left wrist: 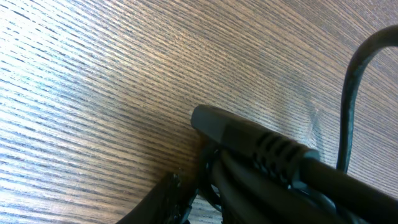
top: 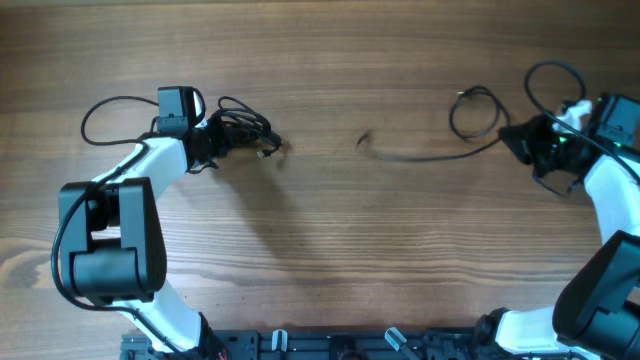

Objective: Untangle cables

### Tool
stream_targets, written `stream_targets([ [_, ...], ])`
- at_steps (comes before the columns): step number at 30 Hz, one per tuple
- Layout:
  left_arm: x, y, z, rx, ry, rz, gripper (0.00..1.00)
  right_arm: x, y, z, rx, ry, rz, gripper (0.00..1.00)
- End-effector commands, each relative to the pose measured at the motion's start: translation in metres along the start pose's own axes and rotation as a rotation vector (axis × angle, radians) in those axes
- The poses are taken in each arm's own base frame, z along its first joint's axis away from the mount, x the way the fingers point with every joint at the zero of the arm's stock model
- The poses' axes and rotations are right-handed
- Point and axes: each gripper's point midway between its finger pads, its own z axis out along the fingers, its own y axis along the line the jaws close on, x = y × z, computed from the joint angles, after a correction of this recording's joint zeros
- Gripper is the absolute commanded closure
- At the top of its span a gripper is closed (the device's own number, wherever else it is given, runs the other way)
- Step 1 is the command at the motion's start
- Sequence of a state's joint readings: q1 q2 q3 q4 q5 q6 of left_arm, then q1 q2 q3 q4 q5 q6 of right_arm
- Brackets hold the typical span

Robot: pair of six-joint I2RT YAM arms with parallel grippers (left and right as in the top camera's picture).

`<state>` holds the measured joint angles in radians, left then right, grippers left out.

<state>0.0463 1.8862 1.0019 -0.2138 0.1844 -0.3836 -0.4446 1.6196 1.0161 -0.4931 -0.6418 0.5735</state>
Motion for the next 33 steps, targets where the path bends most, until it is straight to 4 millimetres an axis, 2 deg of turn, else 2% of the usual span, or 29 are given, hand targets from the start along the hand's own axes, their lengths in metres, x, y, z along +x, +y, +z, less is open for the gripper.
stream_targets([
  [1, 0.051, 0.063, 0.023, -0.218, 0.127, -0.062, 0.73, -0.023, -0.031, -0.008, 0.171, -0.12, -0.019, 0.96],
  [2, 0.052, 0.061, 0.023, -0.202, 0.133, -0.063, 0.71, -0.022, -0.031, -0.008, 0.171, -0.116, -0.017, 0.96],
  [3, 0.052, 0.057, 0.024, -0.182, 0.138, -0.061, 0.69, -0.021, -0.031, -0.007, 0.172, -0.114, -0.018, 0.75],
  [4, 0.052, 0.053, 0.025, -0.158, 0.141, -0.062, 0.62, -0.021, -0.031, -0.007, 0.174, -0.113, -0.021, 0.44],
  [5, 0.052, 0.045, 0.025, -0.113, 0.151, -0.048, 0.47, -0.021, -0.031, -0.007, 0.174, -0.112, -0.034, 0.12],
  [6, 0.052, 0.035, 0.024, -0.06, 0.163, -0.036, 0.37, -0.02, -0.033, -0.008, 0.182, -0.108, -0.035, 0.0],
  [7, 0.049, 0.023, 0.02, -0.006, 0.166, -0.034, 0.3, -0.018, -0.037, -0.008, 0.203, -0.104, -0.027, 0.0],
  [8, 0.036, -0.003, 0.005, 0.105, 0.146, -0.024, 0.09, -0.015, -0.048, -0.011, 0.262, -0.104, -0.01, 0.0],
  [9, 0.025, -0.021, -0.009, 0.173, 0.12, -0.019, 0.0, -0.013, -0.054, -0.012, 0.292, -0.099, 0.0, 0.0],
  [12, 0.001, -0.063, -0.062, 0.343, 0.031, 0.016, 0.0, 0.0, -0.064, -0.014, 0.335, -0.052, 0.029, 0.0],
  [14, -0.003, -0.078, -0.088, 0.4, 0.013, 0.002, 0.0, 0.011, -0.067, -0.015, 0.348, -0.009, 0.021, 0.0],
  [16, 0.005, -0.088, -0.111, 0.421, 0.022, -0.002, 0.0, 0.022, -0.072, -0.017, 0.369, 0.034, 0.025, 0.0],
  [20, 0.022, -0.113, -0.126, 0.493, 0.063, 0.047, 0.03, 0.027, -0.071, -0.022, 0.383, 0.051, 0.036, 0.0],
  [24, 0.031, -0.127, -0.127, 0.511, 0.072, 0.085, 0.08, 0.003, -0.019, -0.06, 0.342, -0.005, -0.095, 0.0],
  [25, 0.033, -0.129, -0.126, 0.508, 0.074, 0.093, 0.13, -0.005, -0.008, -0.064, 0.324, -0.029, -0.121, 0.0],
  [26, 0.036, -0.131, -0.124, 0.495, 0.074, 0.101, 0.26, -0.012, 0.003, -0.063, 0.293, -0.051, -0.159, 0.04],
  [27, 0.038, -0.133, -0.122, 0.482, 0.074, 0.111, 0.38, -0.012, 0.01, -0.061, 0.258, -0.05, -0.181, 0.14],
  [28, 0.043, -0.135, -0.12, 0.469, 0.078, 0.124, 0.53, -0.01, 0.015, -0.057, 0.238, -0.04, -0.191, 0.28],
  [29, 0.05, -0.139, -0.118, 0.461, 0.089, 0.14, 0.73, -0.006, 0.018, -0.051, 0.236, -0.033, -0.219, 0.59],
  [30, 0.056, -0.144, -0.118, 0.461, 0.099, 0.157, 0.78, -0.005, 0.018, -0.045, 0.258, -0.036, -0.25, 0.83],
  [32, 0.064, -0.15, -0.117, 0.457, 0.107, 0.181, 0.81, -0.005, 0.017, -0.036, 0.28, -0.047, -0.289, 0.96],
  [33, 0.065, -0.15, -0.115, 0.439, 0.103, 0.187, 0.88, -0.005, 0.019, -0.027, 0.268, -0.05, -0.308, 0.96],
])
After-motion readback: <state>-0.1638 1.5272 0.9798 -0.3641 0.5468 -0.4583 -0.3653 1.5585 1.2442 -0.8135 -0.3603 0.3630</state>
